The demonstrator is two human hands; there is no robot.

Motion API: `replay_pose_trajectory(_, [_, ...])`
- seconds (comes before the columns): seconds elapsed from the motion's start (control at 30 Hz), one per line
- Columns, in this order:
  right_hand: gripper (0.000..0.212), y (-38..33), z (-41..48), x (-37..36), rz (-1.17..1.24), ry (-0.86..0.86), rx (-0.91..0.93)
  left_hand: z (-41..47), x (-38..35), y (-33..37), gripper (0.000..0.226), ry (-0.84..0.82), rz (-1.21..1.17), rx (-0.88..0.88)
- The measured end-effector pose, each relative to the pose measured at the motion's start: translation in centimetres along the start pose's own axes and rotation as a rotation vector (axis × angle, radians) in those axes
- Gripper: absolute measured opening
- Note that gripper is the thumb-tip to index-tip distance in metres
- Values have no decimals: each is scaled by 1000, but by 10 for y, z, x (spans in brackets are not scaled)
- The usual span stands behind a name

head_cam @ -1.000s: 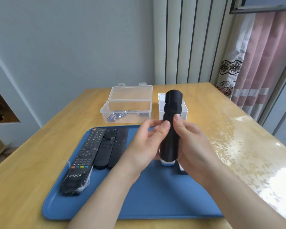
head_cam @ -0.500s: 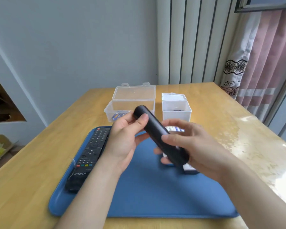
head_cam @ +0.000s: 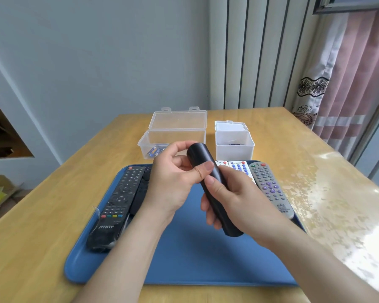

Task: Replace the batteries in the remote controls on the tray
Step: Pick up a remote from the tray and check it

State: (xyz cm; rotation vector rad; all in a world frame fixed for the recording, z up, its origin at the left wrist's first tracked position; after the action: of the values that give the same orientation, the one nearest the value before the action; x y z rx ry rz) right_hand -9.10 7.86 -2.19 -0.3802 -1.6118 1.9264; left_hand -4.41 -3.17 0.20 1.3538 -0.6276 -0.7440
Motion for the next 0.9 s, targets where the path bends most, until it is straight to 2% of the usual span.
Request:
replay_pose_trajectory(0.1, [29, 1, 0, -1, 43, -2, -34, 0, 3, -1, 24, 62, 1, -13])
replay_pose_trajectory(0.17, [32, -1, -2, -3, 148, -95, -80, 0, 9, 0, 18, 118, -11, -28])
replay_pose_trajectory(0.27, [24, -5, -8, -5, 303, -226, -147, 1, 17, -1, 12, 181, -51, -36])
replay_pose_trajectory(0.43, [24, 7, -2, 8, 190, -157, -150, -1, 22, 7, 13, 295, 13, -206])
replay_pose_trajectory(0.5, [23, 13, 1, 16, 179, -76, -163, -1, 33, 16, 16, 301, -151, -256])
replay_pose_trajectory(0.57, [24, 18, 4, 31, 239, 83, -173, 2, 34, 24, 20, 108, -300, -231])
replay_pose_trajectory(0.6, [25, 20, 6, 38, 287, 159, -173, 1, 28, 28, 20, -37, -259, -210])
replay_pose_trajectory(0.73, [25, 20, 5, 52, 385, 275, -184, -18, -7, 14, 25, -621, 332, -91])
replay_pose_trajectory(0.8, [28, 20, 4, 51, 394, 268, -180, -39, -17, 1, 41, -941, 569, 24])
replay_pose_trajectory(0.83, [30, 20, 4, 49, 399, 261, -175, -44, -16, -3, 50, -1002, 625, 86])
replay_pose_trajectory(0.87, [32, 20, 5, 49, 405, 261, -169, -42, -14, -2, 55, -949, 619, 118])
replay_pose_trajectory(0.9, [35, 20, 4, 50, 413, 270, -161, -31, -9, 2, 55, -788, 563, 119])
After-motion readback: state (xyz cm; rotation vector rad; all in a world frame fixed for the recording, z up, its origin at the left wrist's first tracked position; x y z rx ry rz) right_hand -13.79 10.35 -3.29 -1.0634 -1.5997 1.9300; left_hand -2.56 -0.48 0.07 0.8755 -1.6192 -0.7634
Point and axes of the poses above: each hand's wrist, its own z-axis towards the middle knuckle, its own x-axis out of the back of the hand, y = z × x, the point moved 8 cm from there along z, towards the middle knuckle, and after that the axes turned 8 degrees about x, right-handed, at the moved point
